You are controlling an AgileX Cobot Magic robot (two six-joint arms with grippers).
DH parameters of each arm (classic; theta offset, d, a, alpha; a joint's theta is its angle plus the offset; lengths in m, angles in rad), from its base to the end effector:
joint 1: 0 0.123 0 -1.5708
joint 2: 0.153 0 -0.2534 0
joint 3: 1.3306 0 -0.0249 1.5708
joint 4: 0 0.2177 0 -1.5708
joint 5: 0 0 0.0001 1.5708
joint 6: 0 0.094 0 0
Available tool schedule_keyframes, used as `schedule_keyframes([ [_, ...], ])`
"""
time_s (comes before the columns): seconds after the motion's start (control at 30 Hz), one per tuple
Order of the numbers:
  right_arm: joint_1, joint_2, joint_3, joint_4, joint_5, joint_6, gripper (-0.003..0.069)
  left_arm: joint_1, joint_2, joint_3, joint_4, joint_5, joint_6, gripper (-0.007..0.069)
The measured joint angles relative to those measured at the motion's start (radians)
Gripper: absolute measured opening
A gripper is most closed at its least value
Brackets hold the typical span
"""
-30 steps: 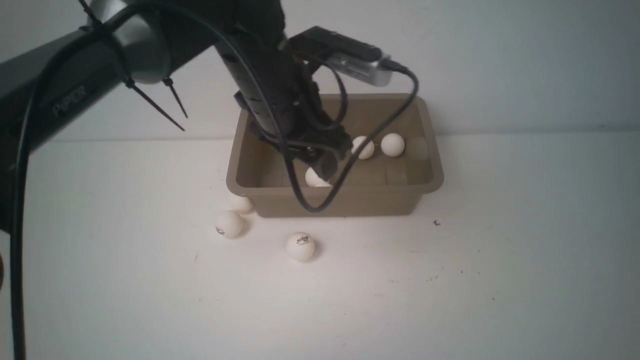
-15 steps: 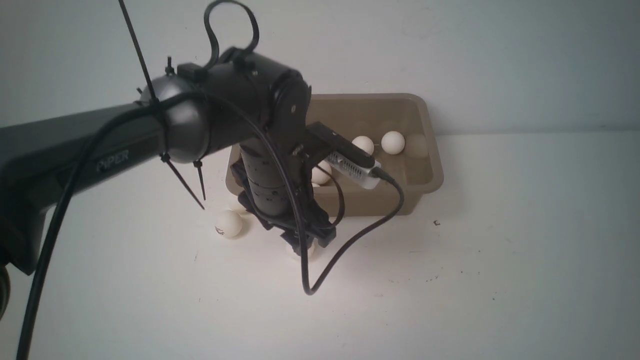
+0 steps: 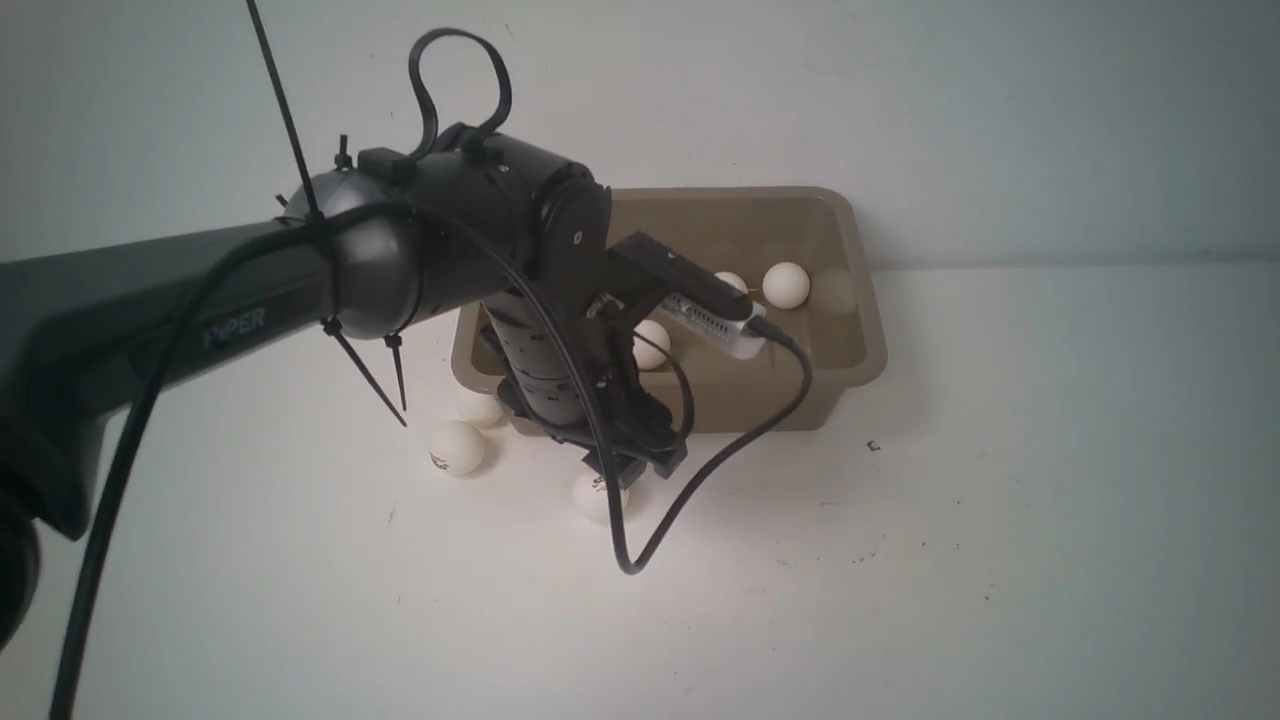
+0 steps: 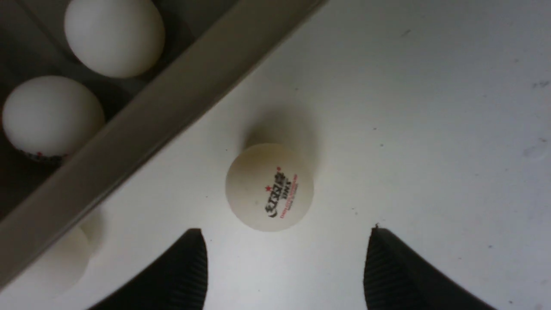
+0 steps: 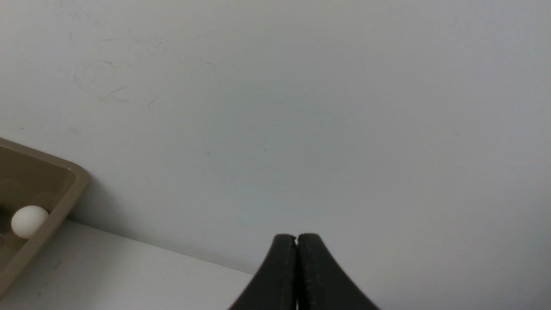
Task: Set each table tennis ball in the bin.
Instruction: Use the left arm to clamp the table tennis ball closest to it
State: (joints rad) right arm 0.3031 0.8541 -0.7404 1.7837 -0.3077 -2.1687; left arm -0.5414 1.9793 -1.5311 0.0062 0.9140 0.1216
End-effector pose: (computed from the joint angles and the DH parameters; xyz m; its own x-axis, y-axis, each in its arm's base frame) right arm 0.1727 0.0250 0.3479 -0.0816 -0.3919 -0.9164 -0.0362 0.9200 -0.3903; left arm 0.3213 -0.1927 0.1939 -0.7490 0.5963 -0.2886 0.6126 0.7893 0.0411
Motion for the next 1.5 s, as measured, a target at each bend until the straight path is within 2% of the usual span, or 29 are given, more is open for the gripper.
schedule_keyframes([
  [1.07, 0.000, 0.000, 0.000, 0.000, 0.005, 0.000, -0.0018, 0.019, 0.121, 0.000, -0.027, -0.088, 0.006, 0.0435],
  [1.17, 0.000, 0.000, 0.000, 0.000, 0.005, 0.000, -0.0018, 0.019, 0.140, 0.000, -0.024, -0.087, 0.006, 0.0427],
  [1.27, 0.000, 0.000, 0.000, 0.000, 0.005, 0.000, -0.0018, 0.019, 0.144, -0.001, -0.015, -0.086, 0.006, 0.0357],
  [1.5, 0.000, 0.000, 0.000, 0.000, 0.006, 0.000, -0.0018, 0.002, 0.118, 0.000, -0.060, -0.035, 0.049, 0.0352],
])
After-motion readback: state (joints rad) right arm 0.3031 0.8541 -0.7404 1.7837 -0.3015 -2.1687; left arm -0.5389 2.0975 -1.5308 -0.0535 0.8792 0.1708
